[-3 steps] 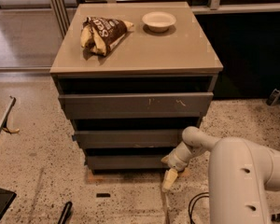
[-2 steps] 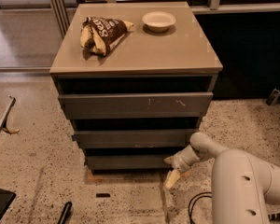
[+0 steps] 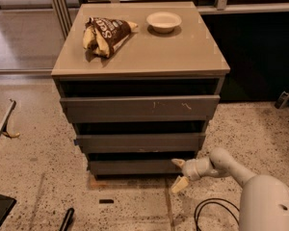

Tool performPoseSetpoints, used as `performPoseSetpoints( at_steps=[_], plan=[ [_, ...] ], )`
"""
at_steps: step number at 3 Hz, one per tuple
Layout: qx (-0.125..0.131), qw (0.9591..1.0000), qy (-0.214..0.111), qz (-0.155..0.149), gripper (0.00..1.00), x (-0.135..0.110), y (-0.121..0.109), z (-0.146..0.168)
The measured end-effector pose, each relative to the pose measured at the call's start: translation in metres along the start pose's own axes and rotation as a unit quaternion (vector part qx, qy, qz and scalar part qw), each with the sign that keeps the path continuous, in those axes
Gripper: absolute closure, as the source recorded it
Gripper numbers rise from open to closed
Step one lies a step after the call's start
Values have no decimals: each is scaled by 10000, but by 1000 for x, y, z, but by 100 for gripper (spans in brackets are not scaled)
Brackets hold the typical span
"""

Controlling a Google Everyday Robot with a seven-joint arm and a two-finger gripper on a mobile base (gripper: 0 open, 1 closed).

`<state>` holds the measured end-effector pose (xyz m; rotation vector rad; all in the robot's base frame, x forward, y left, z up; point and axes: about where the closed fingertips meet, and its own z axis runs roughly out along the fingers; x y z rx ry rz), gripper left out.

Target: Open bottom drawer

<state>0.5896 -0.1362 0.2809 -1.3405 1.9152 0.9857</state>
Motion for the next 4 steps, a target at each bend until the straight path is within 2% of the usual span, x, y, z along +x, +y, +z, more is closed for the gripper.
performPoseSetpoints(
  at_steps=[1,2,4],
  plan=[
    [175,9993,-319,-105,0,-6,-12,4],
    [175,9993,-319,-105,0,-6,-13,4],
    [386,9974,-593,-127,0,2,-46,22]
  ],
)
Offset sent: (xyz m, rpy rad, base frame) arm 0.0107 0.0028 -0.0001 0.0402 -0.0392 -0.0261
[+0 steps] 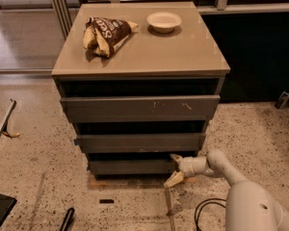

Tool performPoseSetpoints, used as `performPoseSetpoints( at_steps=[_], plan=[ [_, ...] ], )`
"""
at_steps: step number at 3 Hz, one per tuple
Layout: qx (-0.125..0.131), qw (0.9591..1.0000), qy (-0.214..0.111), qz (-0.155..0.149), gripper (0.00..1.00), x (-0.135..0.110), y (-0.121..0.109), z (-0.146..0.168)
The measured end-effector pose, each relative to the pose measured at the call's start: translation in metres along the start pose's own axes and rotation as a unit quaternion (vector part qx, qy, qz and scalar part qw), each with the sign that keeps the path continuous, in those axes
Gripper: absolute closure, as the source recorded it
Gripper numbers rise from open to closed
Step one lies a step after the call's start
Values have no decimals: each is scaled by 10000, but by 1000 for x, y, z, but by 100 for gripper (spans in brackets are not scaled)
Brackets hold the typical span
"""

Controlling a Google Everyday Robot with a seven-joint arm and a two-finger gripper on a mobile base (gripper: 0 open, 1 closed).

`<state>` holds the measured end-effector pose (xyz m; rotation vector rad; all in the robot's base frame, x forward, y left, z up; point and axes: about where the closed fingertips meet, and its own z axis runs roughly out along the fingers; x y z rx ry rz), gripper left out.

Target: Open bottom drawer

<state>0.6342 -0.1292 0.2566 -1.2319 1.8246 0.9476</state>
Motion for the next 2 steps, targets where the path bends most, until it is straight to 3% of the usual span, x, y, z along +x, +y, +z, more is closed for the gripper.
performPoseSetpoints(
  at_steps=[2],
  plan=[
    [404,9989,-193,-154,0,5,-40,8]
  ],
)
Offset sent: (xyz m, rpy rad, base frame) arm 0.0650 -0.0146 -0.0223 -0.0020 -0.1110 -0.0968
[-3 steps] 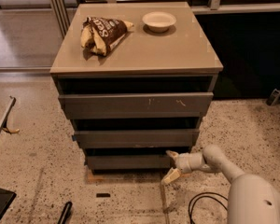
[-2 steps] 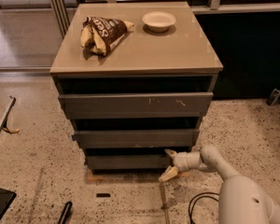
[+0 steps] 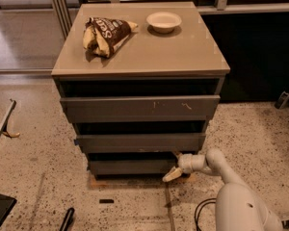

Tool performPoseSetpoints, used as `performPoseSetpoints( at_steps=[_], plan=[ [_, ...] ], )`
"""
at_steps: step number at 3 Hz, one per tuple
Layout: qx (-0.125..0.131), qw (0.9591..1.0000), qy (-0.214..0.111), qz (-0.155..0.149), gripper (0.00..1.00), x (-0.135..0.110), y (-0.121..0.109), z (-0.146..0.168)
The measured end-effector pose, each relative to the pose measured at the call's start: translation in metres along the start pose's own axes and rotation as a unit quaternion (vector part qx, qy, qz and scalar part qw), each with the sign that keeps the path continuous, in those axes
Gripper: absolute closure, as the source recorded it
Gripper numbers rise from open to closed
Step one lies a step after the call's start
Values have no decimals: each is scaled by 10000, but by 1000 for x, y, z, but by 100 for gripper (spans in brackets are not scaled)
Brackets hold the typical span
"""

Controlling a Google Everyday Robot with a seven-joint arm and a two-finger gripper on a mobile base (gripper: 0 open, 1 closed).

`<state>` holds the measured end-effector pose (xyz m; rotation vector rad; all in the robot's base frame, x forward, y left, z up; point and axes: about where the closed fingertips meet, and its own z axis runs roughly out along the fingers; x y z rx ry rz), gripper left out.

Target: Open bottom drawer

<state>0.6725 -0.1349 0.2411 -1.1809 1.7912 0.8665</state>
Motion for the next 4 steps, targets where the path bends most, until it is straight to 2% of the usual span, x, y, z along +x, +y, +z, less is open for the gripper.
performPoseSetpoints(
  at_steps=[1,2,3,4],
  plan=[
    [100,9999,123,63,0,7,-12,7],
    [252,9984,435,272,2,22,-23,9],
    [376,9949,758,540,5,40,-29,7],
    [417,9927,916,664,23,46,-29,4]
  ],
)
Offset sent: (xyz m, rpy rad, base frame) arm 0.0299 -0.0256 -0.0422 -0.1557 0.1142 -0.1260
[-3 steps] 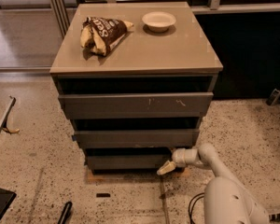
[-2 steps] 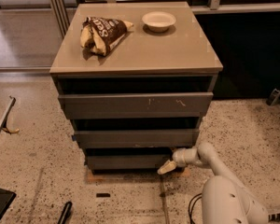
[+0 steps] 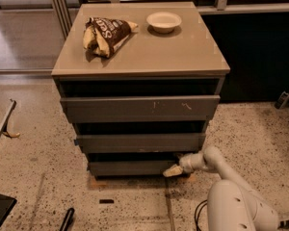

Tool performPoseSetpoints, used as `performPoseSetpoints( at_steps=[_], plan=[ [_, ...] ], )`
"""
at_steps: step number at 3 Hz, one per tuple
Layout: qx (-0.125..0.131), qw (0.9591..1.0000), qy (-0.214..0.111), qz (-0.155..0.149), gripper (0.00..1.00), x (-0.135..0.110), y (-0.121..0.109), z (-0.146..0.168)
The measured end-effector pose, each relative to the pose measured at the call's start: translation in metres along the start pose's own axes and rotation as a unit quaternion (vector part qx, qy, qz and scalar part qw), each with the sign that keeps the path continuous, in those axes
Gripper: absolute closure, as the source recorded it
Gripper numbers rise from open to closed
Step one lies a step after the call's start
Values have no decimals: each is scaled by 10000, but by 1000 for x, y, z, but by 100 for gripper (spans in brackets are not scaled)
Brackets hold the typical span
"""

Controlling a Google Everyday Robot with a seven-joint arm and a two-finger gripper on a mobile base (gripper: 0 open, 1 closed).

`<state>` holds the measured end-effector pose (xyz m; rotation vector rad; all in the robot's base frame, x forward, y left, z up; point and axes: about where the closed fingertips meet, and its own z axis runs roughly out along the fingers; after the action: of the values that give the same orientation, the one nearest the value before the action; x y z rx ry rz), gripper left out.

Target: Open bottom drawer

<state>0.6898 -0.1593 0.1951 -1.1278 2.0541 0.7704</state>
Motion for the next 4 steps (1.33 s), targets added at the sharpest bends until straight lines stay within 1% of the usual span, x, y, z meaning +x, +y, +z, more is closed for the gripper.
performPoseSetpoints(
  at_steps=[1,2,4],
  plan=[
    [0,10000,0,0,48,-3,1,-3],
    [-18,10000,88,3,51,3,8,-7],
    [-131,9997,221,25,5,20,36,-22]
  ],
)
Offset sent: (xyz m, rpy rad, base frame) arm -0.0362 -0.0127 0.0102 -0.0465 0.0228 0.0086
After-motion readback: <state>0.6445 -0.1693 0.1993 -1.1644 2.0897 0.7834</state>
